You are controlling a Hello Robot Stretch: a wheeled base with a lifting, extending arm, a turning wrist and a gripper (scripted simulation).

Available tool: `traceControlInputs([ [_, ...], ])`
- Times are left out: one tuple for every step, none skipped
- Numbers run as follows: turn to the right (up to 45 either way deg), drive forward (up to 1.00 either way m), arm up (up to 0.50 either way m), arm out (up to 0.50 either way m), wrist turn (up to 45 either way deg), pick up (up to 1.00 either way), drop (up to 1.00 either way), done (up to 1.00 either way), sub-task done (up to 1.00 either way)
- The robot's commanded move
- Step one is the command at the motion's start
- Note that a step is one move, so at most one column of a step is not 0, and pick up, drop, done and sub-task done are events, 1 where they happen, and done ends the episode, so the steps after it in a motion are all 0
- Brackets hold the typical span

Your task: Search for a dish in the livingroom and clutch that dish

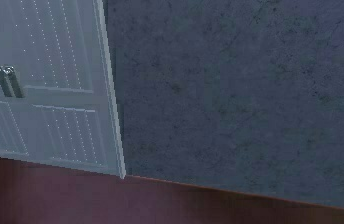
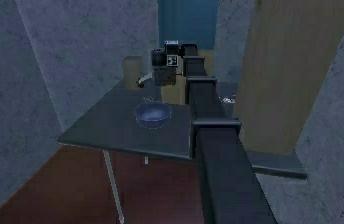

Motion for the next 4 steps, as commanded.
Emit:
traceControlInputs([
  [0.0,0.00,-0.16,0.00,0.0,0.00,0.00,0.00,0.00],
  [0.0,0.00,0.00,0.00,0.0,1.00,0.00,0.00,0.00],
  [0.0,0.00,0.10,0.00,0.0,0.00,0.00,0.00,0.00],
  [0.0,0.00,0.00,0.00,0.0,0.00,0.00,1.00,0.00],
])
